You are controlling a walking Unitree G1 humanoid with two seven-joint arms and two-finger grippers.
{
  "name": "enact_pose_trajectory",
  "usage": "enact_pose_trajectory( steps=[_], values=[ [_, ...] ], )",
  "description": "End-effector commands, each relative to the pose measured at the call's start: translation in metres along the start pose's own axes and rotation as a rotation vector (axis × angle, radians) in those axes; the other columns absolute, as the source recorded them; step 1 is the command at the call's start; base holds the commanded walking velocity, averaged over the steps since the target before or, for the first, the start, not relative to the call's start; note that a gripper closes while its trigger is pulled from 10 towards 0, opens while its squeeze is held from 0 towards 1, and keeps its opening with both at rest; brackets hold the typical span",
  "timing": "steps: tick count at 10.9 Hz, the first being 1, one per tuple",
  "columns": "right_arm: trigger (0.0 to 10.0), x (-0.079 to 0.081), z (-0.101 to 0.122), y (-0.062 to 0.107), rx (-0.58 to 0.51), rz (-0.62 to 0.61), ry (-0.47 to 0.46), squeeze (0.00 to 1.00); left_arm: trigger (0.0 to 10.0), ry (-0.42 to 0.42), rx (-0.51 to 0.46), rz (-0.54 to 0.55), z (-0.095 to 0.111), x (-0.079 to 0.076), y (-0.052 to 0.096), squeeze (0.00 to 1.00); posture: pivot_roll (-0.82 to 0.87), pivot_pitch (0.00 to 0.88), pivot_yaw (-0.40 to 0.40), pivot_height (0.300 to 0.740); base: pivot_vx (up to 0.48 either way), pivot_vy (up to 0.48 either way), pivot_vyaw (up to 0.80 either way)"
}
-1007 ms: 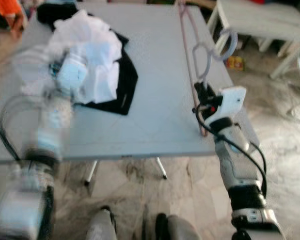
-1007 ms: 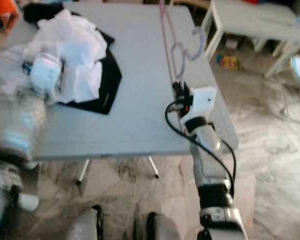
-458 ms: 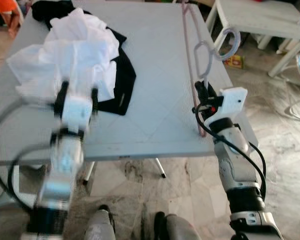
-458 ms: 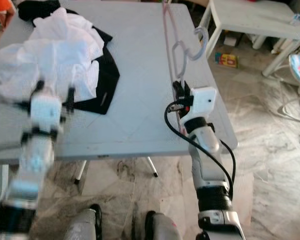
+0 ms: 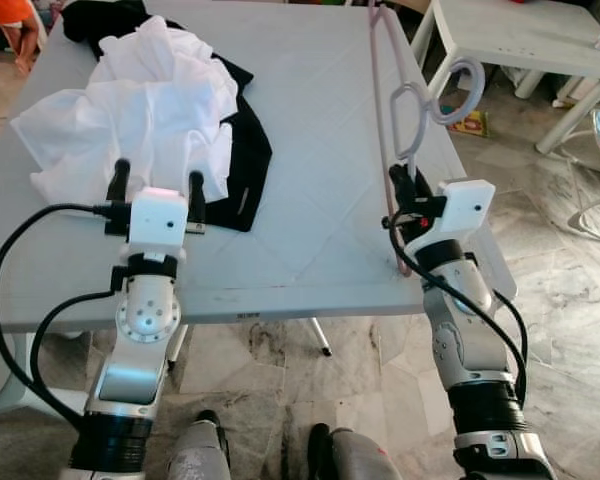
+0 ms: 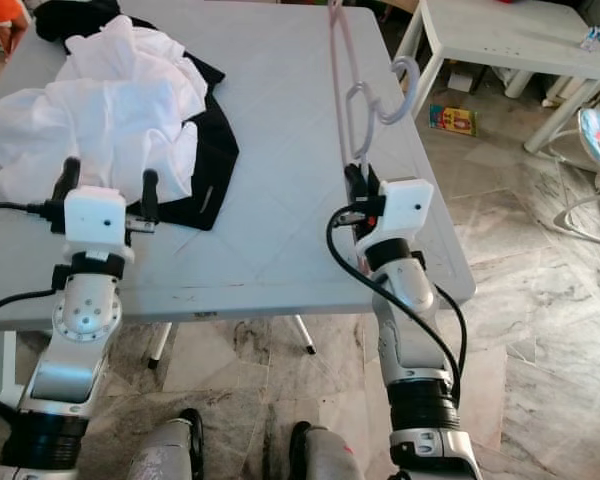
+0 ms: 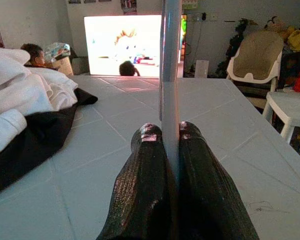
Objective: Hang hanger
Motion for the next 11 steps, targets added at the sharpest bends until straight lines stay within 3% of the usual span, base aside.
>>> enact_pose_trajectory(
  steps=[1,2,4,5,11],
  values=[
    [10.0,-0.001,-0.053,0.022,0.206,-0.014,-0.032,0.0,10.0,-0.005,0.017,0.0,-0.002,-0.002,0.002,0.0,0.03,0.194,-0.047,0.74,0.0,0.0,0.0],
    [10.0,-0.007,-0.044,0.019,0.171,-0.034,0.0,0.0,10.0,0.003,0.015,-0.006,0.001,-0.008,0.002,0.0,0.03,0.196,-0.047,0.74,0.0,0.0,0.0],
    [10.0,-0.011,0.003,0.002,0.006,-0.035,0.122,0.0,10.0,0.002,0.013,-0.006,0.003,-0.01,0.001,0.0,0.03,0.2,-0.044,0.74,0.0,0.0,0.0],
    [10.0,-0.014,0.018,-0.004,-0.035,-0.042,0.132,0.0,10.0,0.005,0.014,-0.006,0.004,-0.01,0.0,0.0,0.03,0.199,-0.044,0.74,0.0,0.0,0.0],
    [10.0,-0.012,0.015,-0.007,-0.024,-0.041,0.142,0.0,10.0,0.006,0.021,-0.003,0.003,-0.01,-0.002,0.0,0.03,0.191,-0.044,0.74,-0.214,0.0,0.0]
  ],
)
Point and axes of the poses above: a point about 5 cm out from each wrist's last joint towards the gripper, its own y axis pointing back from the gripper into the wrist, its own z axis along the axis of the wrist's last joint, x = y × z, the point moved 6 cm from there along -y, pointing out of the wrist towards the gripper, and after that the axes turned 6 degrees about y, right-handed, at the moved point
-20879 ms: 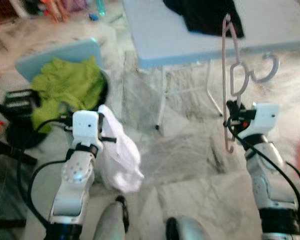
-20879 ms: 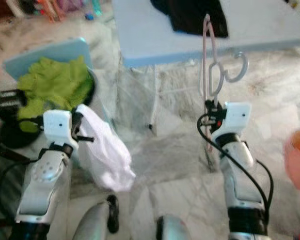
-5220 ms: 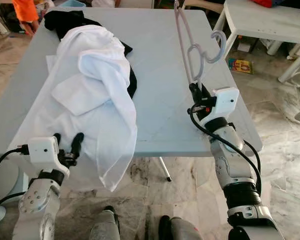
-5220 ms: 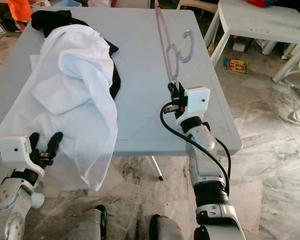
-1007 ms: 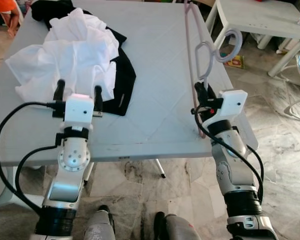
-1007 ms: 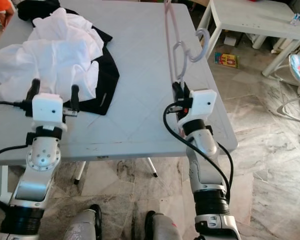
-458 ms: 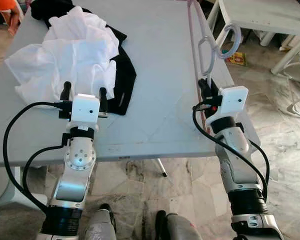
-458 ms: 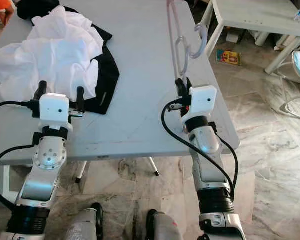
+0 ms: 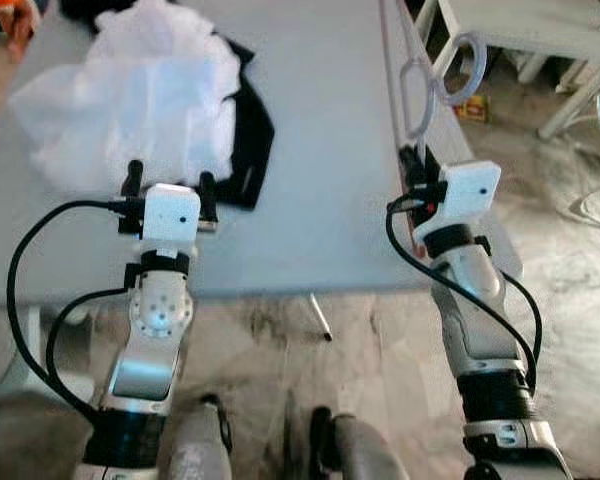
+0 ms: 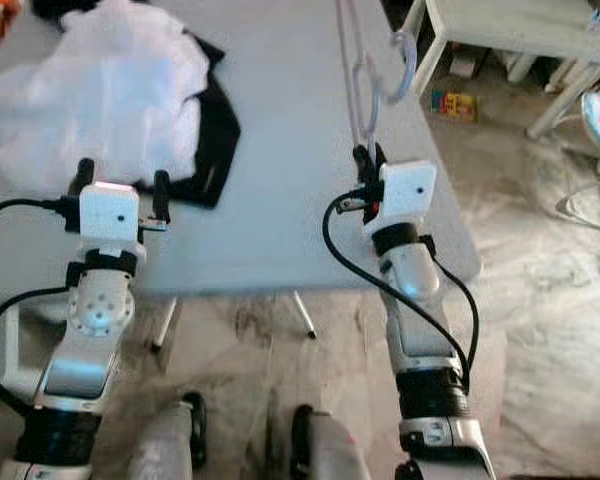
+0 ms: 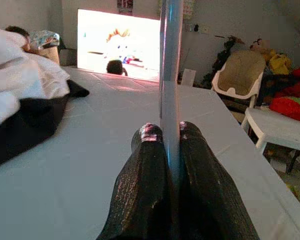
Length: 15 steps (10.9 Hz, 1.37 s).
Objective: Hang hanger
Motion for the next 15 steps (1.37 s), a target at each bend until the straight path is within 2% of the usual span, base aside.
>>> enact_pose_trajectory(
  steps=[1,8,10,13,15],
  values=[
    [10.0,-0.004,-0.013,0.006,0.05,-0.015,0.001,0.0,10.0,-0.004,-0.003,-0.006,0.002,-0.002,0.001,0.0,0.03,0.191,-0.044,0.74,-0.251,0.0,0.0],
    [10.0,-0.008,-0.013,0.004,0.049,-0.022,0.014,0.0,10.0,-0.005,0.003,-0.017,0.001,-0.005,0.001,0.0,0.03,0.19,-0.041,0.74,-0.26,0.0,0.0],
    [10.0,-0.007,-0.016,0.005,0.059,-0.022,0.006,0.0,10.0,0.004,0.006,-0.021,0.001,-0.006,0.001,0.0,0.03,0.19,-0.039,0.74,0.0,0.0,0.0],
    [10.0,-0.008,-0.021,0.006,0.078,-0.026,-0.003,0.0,10.0,0.083,0.039,-0.02,-0.003,-0.007,0.0,0.0,0.03,0.192,-0.041,0.74,0.0,0.429,0.0],
    [10.0,-0.008,-0.024,0.007,0.087,-0.025,-0.006,0.0,10.0,0.095,0.051,-0.028,-0.005,-0.009,0.0,0.0,0.03,0.191,-0.042,0.74,0.0,0.48,0.0]
  ],
)
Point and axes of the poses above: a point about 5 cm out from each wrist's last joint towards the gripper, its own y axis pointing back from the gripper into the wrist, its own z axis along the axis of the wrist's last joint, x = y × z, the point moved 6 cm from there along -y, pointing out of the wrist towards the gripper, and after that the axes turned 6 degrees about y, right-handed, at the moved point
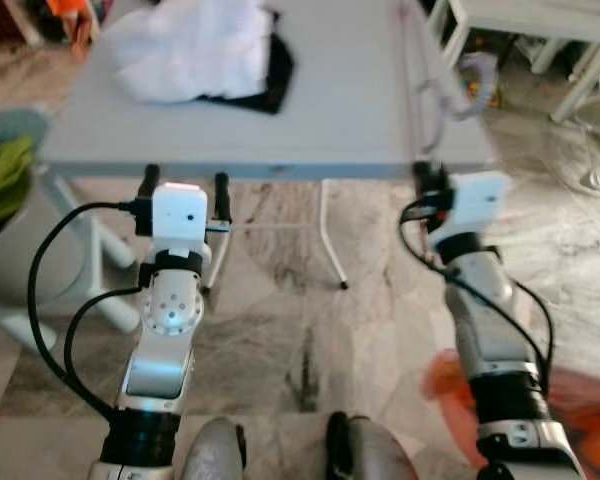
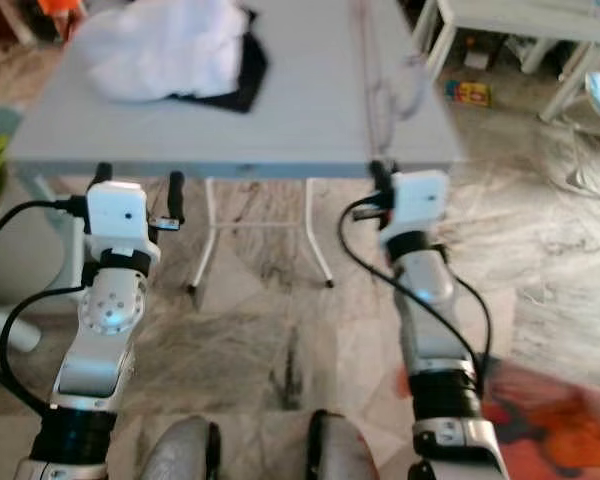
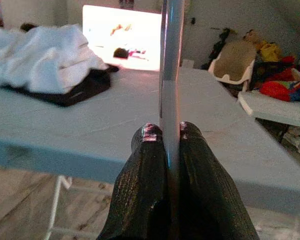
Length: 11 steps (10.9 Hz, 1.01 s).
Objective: Hang hanger
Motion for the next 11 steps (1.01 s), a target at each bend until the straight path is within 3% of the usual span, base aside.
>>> enact_pose_trajectory(
  steps=[1,6,11],
  values=[
    [10.0,0.008,0.0,-0.001,0.001,0.023,-0.015,0.0,10.0,-0.006,0.023,0.007,-0.005,0.005,0.001,0.0,0.03,0.19,-0.043,0.74,0.0,0.48,0.0],
    [10.0,0.008,-0.006,0.0,0.026,0.022,-0.028,0.0,10.0,-0.014,0.048,-0.021,-0.011,0.003,0.002,0.0,0.03,0.192,-0.041,0.74,0.0,0.48,0.0],
    [10.0,0.009,-0.012,0.002,0.052,0.025,-0.03,0.0,10.0,-0.027,0.061,-0.03,-0.016,0.003,0.004,0.0,0.03,0.197,-0.039,0.74,0.0,0.48,-0.78]
  ],
)
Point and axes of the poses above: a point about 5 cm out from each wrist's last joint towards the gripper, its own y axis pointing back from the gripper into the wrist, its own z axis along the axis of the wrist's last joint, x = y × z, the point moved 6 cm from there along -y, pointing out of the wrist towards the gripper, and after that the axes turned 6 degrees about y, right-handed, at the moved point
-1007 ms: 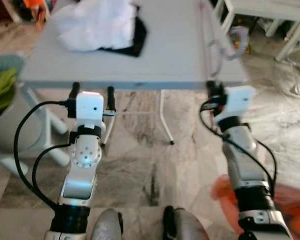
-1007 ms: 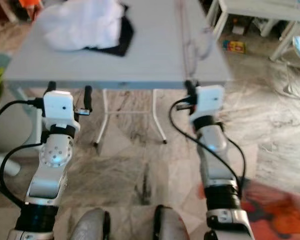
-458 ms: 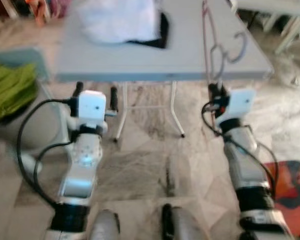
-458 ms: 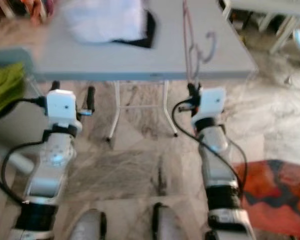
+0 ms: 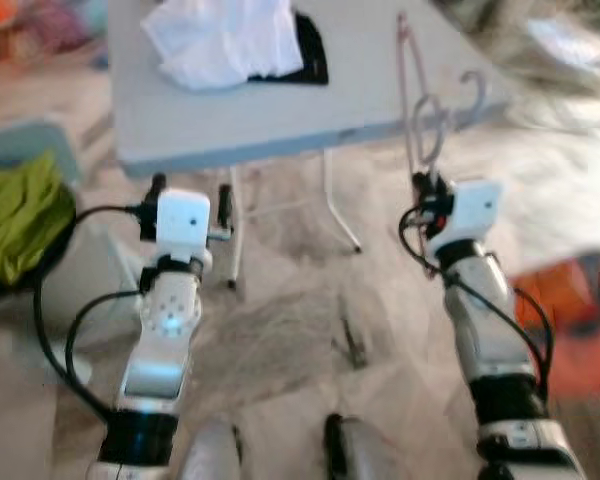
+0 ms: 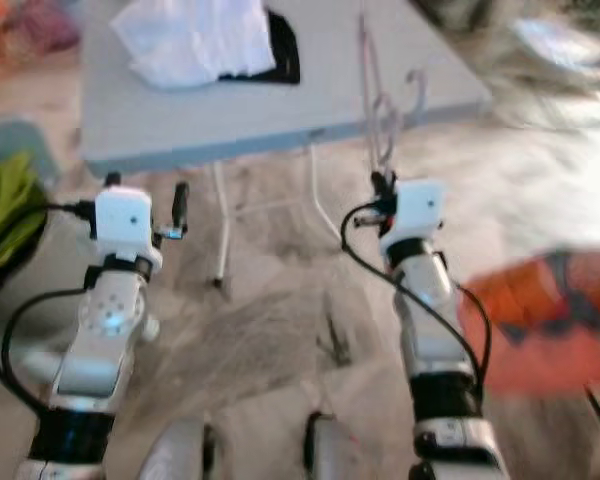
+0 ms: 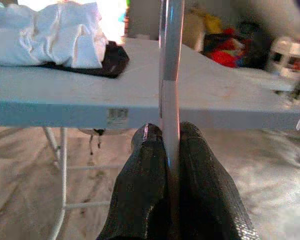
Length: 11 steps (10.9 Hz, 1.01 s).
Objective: Hang hanger
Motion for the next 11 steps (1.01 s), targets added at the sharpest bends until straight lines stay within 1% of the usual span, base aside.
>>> enact_pose_trajectory(
  steps=[1,3,4,5,6,7,8,9,10,11],
  values=[
    [10.0,0.003,0.002,0.0,-0.007,0.017,0.003,0.0,10.0,-0.01,0.011,0.002,-0.002,0.0,0.001,0.0,0.03,0.197,-0.04,0.74,0.0,0.48,-0.8],
    [10.0,0.003,0.002,0.0,-0.004,0.018,0.003,0.0,10.0,-0.012,-0.005,0.009,0.0,0.001,0.001,0.0,0.03,0.197,-0.04,0.74,0.0,0.422,-0.8],
    [10.0,0.004,0.001,0.0,-0.001,0.023,-0.001,0.0,10.0,-0.045,-0.019,0.026,0.003,0.003,0.001,0.0,0.03,0.197,-0.041,0.74,0.0,0.0,-0.8],
    [10.0,0.005,0.0,0.0,0.002,0.025,-0.003,0.0,10.0,-0.06,-0.025,0.037,0.003,0.004,0.001,0.0,0.03,0.198,-0.042,0.74,0.0,0.0,-0.8],
    [10.0,0.005,-0.001,0.0,0.005,0.027,-0.004,0.0,10.0,-0.067,-0.019,0.046,0.0,0.006,0.002,0.0,0.03,0.198,-0.042,0.74,0.0,0.0,-0.8],
    [10.0,0.006,-0.003,0.002,0.014,0.027,-0.003,0.0,10.0,-0.105,-0.003,0.069,-0.005,0.009,0.003,0.0,0.02,0.2,-0.041,0.74,0.0,0.0,-0.8],
    [10.0,0.005,-0.006,0.004,0.024,0.027,-0.004,0.0,10.0,-0.126,0.001,0.093,-0.006,0.012,0.004,0.0,0.02,0.2,-0.041,0.74,0.0,0.0,-0.8],
    [10.0,0.006,-0.01,0.009,0.039,0.029,-0.009,0.0,10.0,-0.075,0.007,0.11,-0.006,0.015,0.004,0.0,0.02,0.203,-0.039,0.74,0.0,0.0,-0.8],
    [10.0,0.008,-0.014,0.012,0.05,0.031,-0.014,0.0,10.0,-0.021,0.032,0.078,-0.01,0.009,0.006,0.0,0.02,0.203,-0.038,0.74,0.0,0.0,-0.8],
    [10.0,0.01,-0.015,0.014,0.054,0.033,-0.017,0.0,10.0,-0.005,0.036,0.049,-0.011,0.003,0.007,0.0,0.02,0.203,-0.037,0.74,0.0,0.0,-0.8]
  ],
)
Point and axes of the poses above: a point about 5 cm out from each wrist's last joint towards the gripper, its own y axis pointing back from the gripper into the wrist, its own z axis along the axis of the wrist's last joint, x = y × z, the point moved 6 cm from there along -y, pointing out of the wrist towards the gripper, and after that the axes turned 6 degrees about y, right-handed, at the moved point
